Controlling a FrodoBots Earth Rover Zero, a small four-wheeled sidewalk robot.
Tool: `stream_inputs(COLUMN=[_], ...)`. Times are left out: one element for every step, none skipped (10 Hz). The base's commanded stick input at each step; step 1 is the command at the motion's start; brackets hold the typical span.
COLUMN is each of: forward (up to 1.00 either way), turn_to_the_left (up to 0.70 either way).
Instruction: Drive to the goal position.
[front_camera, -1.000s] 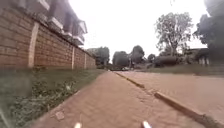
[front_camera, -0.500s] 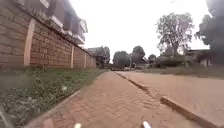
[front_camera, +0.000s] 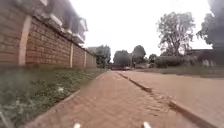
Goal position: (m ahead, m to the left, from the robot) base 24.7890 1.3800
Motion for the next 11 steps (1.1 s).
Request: stream_inputs(forward=[0.50,0.50,0.50,0.50,0.50,0.50,0.50,0.50,0.50,0.50,0.50], turn_to_the_left=[0.00,0.00,0.00,0.00,0.00,0.00,0.00,0.00,0.00,0.00,0.00])
